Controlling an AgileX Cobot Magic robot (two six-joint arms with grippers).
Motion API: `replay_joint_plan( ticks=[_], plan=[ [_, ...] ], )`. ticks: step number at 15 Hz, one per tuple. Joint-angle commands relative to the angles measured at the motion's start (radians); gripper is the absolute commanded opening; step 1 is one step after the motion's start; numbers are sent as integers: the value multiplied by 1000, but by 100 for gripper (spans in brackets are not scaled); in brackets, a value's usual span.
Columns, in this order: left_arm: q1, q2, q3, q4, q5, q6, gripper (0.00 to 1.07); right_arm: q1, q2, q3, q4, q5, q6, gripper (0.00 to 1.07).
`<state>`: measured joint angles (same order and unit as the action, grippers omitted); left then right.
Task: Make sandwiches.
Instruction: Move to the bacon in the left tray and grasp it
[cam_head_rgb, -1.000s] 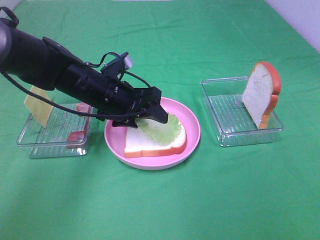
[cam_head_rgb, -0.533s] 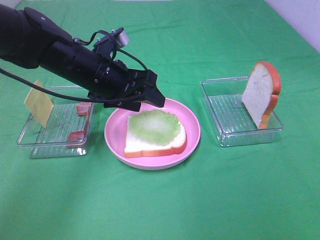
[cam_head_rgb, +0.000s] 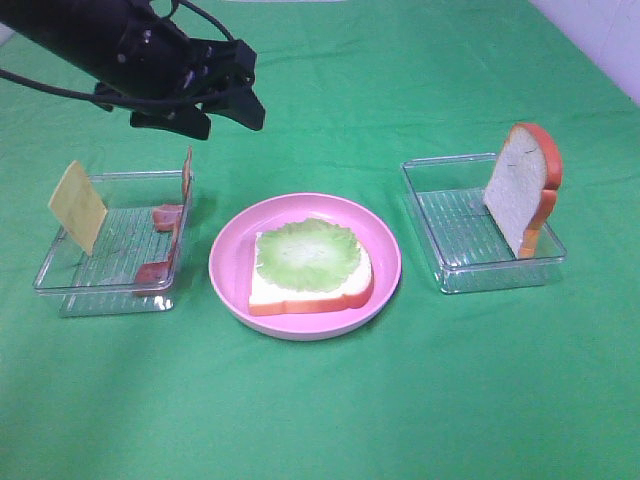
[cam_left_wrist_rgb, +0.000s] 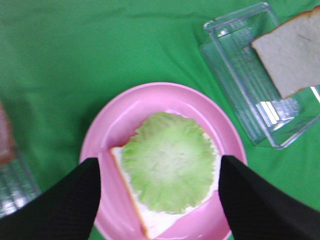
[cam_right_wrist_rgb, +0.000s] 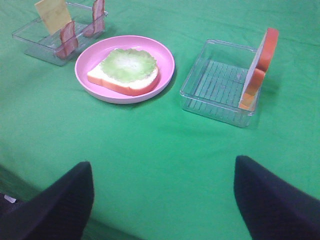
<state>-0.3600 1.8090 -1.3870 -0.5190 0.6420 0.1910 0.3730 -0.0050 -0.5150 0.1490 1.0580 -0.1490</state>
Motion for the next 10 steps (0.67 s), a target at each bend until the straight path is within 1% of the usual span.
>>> replay_joint_plan(
  ticks=[1,2,3,4,5,6,9,10],
  plan=[
    [4,-6,-98,289,114,-241,65,1,-16,1,-1,2,3,75],
    [4,-3,-123,349,143,-297,65,1,-16,1,-1,2,3,75],
    [4,10,-171,440,201,-365,65,1,-16,1,-1,2,3,75],
    [4,29,-215,504,264,-395,65,1,-16,1,-1,2,3,75],
    [4,54,-260,527,329,-401,65,1,-16,1,-1,2,3,75],
    [4,89,-310,530,383,-401,65,1,-16,1,-1,2,3,75],
    [4,200,-435,531,450,-401,65,1,-16,1,-1,2,3,75],
    [4,277,-505,531,497,-418,65,1,-16,1,-1,2,3,75]
  ],
)
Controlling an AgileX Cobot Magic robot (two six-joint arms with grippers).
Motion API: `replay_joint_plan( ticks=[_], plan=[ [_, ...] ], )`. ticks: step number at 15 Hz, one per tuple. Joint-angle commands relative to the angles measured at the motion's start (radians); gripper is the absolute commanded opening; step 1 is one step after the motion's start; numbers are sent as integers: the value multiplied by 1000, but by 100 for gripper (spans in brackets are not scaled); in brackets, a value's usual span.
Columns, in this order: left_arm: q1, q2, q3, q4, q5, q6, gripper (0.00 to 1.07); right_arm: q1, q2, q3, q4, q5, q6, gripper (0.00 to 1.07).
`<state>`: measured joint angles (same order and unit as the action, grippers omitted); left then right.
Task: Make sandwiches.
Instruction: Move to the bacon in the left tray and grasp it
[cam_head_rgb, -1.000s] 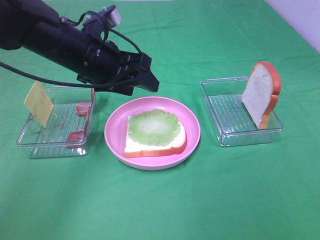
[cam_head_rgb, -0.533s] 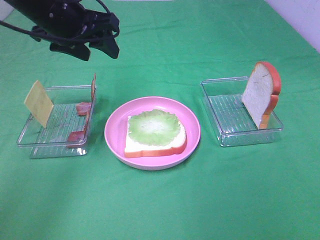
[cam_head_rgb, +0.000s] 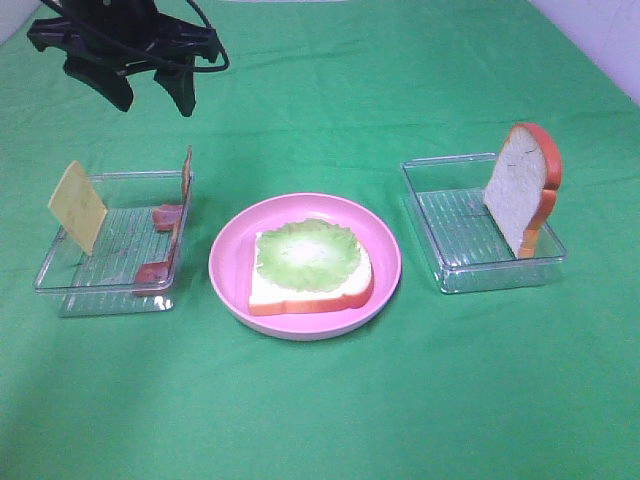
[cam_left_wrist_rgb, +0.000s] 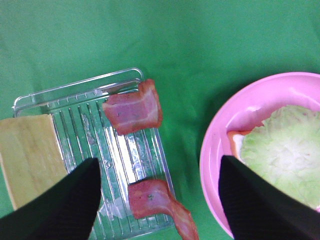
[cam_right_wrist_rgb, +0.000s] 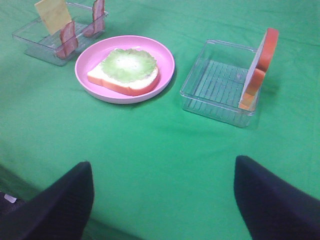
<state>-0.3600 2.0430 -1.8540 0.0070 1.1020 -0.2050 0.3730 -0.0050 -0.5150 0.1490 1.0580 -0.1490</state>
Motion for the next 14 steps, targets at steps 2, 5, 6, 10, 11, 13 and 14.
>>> replay_joint_plan(
  ticks=[2,5,6,10,11,13,14],
  plan=[
    [4,107,-82,9,66,-24,65,1,-16,1,-1,2,3,75],
    [4,166,-91,26,84,-42,65,1,-16,1,-1,2,3,75],
    [4,184,-93,35,83,-53,65,1,-16,1,-1,2,3,75],
    [4,220,-93,39,0,-65,63,1,-16,1,-1,2,3,75],
    [4,230,-93,40,-2,-66,62,1,-16,1,-1,2,3,75],
    [4,243,-96,39,-12,-66,62,1,-16,1,-1,2,3,75],
    [4,244,-98,36,-13,-66,61,1,-16,1,-1,2,3,75]
  ],
)
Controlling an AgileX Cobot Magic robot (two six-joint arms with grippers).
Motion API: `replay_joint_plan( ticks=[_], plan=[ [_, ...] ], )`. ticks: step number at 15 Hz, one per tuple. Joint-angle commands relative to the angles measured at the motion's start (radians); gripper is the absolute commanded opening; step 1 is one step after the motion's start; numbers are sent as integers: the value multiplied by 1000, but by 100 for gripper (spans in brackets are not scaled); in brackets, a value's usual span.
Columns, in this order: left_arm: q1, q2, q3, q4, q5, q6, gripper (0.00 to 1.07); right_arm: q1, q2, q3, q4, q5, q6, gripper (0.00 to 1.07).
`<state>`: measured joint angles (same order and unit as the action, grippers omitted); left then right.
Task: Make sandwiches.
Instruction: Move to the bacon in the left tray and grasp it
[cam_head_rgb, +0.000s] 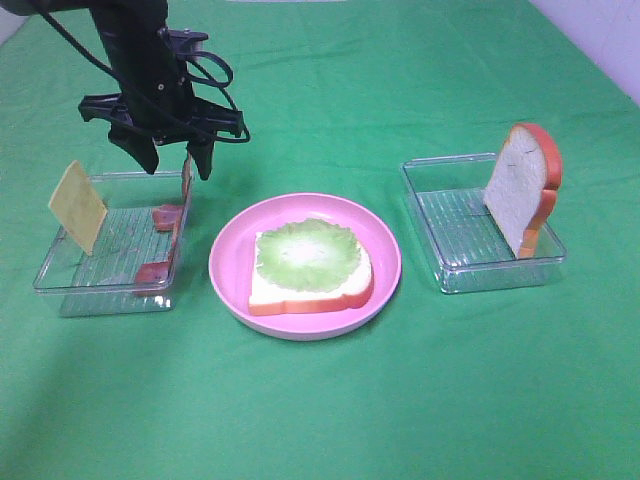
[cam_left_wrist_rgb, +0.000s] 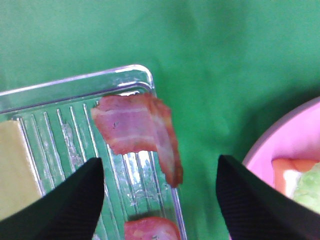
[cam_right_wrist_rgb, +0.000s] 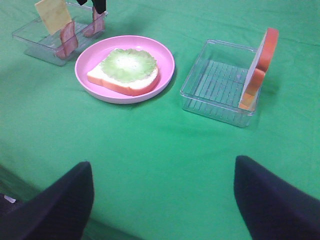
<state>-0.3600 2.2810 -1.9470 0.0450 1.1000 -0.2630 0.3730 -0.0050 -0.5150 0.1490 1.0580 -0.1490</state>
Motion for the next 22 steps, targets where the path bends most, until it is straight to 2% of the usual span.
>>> replay_joint_plan(
  ticks=[1,2,5,7,12,17,22],
  plan=[
    [4,7,-5,-2,-11,-8,61,1,-16,1,-1,2,3,75],
    [4,10,-5,-2,-11,-8,62,1,-16,1,-1,2,3,75],
    [4,9,-5,-2,-13,-8,50,1,-16,1,-1,2,3,75],
    [4,9,-5,0,-13,-8,47,1,-16,1,-1,2,3,75],
    [4,9,-5,8,-48,4,19,1,-16,1,-1,2,3,75],
    [4,9,-5,14,-62,4,0,1,-16,1,-1,2,3,75],
    [4,-13,-5,22,-60,4,0,1,-16,1,-1,2,3,75]
  ],
)
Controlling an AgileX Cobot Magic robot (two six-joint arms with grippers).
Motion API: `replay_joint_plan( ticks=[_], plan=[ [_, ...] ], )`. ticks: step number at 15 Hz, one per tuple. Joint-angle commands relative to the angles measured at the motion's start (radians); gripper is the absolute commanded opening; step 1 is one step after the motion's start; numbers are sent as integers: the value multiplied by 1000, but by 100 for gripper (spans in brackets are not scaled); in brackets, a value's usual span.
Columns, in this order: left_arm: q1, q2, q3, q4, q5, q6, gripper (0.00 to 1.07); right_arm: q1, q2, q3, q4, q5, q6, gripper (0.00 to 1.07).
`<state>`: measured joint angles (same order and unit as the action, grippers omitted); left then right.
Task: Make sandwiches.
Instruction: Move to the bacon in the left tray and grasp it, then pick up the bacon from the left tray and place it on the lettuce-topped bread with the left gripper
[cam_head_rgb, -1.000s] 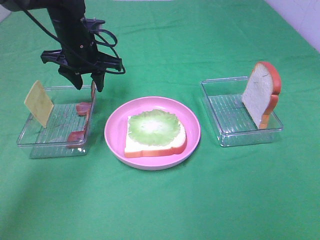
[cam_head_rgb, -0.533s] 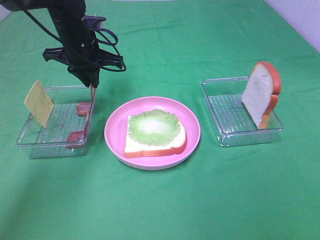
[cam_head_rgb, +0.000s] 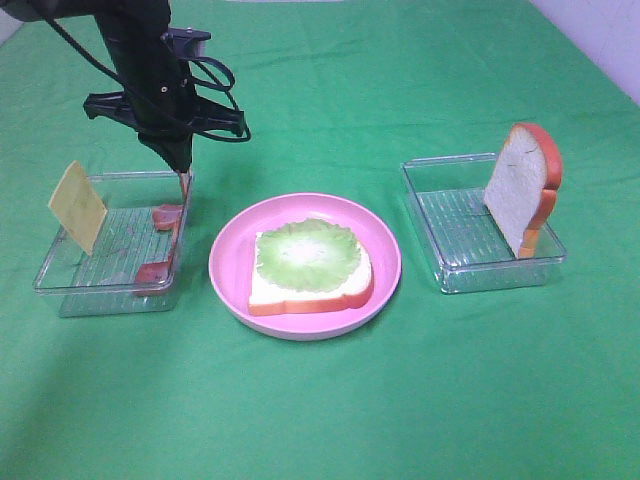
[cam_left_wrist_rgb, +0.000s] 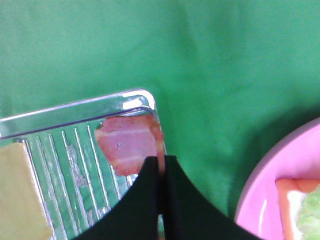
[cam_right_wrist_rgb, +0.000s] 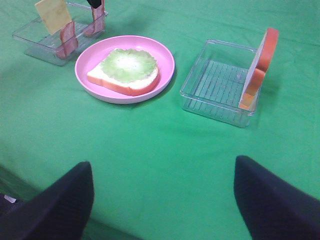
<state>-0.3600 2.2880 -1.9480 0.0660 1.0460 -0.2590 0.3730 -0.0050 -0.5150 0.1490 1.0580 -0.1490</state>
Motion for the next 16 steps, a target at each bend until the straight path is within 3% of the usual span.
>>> replay_joint_plan(
  ticks=[1,3,6,10,11,13,14,16],
  plan=[
    [4,-35,-4,1,-7,3,0,1,-16,1,-1,2,3,75],
    [4,-72,-4,-7,-7,12,0,1,-16,1,-1,2,3,75],
    [4,-134,-4,-82,-11,70,0,1,-16,1,-1,2,3,75],
    [1,-175,-4,-298,-85,223,0,1,-16,1,-1,2,3,75],
    [0,-175,-4,-332,-98,240,0,1,-16,1,-1,2,3,75],
    [-8,-168,-4,-489,-119,309,0,1,-16,1,-1,2,3,75],
    [-29,-152,-4,-625,-114,388,0,1,-16,1,-2,2,3,75],
    [-61,-134,-4,-695,-89,424,0,1,-16,1,-2,2,3,75]
  ],
)
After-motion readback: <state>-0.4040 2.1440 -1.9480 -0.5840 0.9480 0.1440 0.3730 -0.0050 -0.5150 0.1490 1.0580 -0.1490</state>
